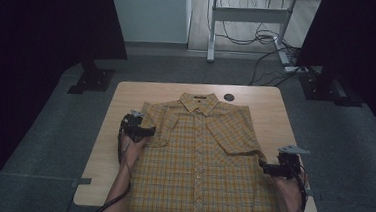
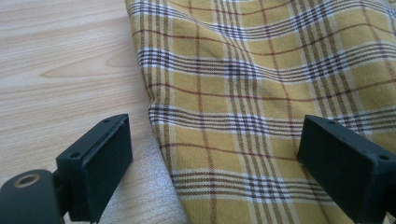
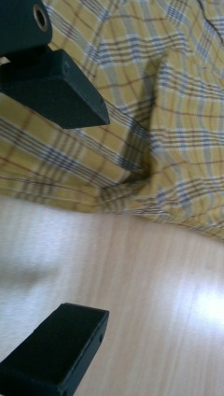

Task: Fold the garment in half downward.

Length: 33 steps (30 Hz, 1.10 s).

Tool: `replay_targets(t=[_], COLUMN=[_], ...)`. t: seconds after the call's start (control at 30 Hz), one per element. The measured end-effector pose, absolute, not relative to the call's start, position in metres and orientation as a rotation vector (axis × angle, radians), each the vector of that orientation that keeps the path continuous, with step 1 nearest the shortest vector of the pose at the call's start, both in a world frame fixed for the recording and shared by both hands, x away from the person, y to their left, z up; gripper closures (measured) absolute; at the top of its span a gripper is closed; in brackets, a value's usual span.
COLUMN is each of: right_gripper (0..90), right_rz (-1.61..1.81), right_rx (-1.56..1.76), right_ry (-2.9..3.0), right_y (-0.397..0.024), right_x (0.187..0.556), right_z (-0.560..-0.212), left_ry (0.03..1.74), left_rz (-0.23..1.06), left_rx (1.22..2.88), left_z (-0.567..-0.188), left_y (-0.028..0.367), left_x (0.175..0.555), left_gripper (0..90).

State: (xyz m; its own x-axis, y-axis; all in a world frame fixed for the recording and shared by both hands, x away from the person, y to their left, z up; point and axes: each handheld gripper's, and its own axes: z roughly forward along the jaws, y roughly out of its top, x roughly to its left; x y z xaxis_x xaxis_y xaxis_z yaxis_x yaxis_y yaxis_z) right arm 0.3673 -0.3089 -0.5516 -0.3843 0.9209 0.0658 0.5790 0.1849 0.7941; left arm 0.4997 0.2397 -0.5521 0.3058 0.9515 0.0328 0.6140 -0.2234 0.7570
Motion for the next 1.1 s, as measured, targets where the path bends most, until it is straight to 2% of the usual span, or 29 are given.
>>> replay_targets(t=[0.6, 1.1], right_gripper=[6.6, 6.6], right_rz=[1.081, 1.074], right_rx=[1.351, 1.332], right_ry=[2.064, 2.099], right_y=[-0.290, -0.275], right_x=[0.409, 0.440], right_z=[-0.538, -0.543], left_ry=[1.388, 1.388], left_rz=[0.674, 0.674], left_rx=[1.933, 1.933], left_z=[-0.552, -0.552], left_y=[0.240, 0.240], left_x=[0.500, 0.500], left_gripper=[10.4, 10.4])
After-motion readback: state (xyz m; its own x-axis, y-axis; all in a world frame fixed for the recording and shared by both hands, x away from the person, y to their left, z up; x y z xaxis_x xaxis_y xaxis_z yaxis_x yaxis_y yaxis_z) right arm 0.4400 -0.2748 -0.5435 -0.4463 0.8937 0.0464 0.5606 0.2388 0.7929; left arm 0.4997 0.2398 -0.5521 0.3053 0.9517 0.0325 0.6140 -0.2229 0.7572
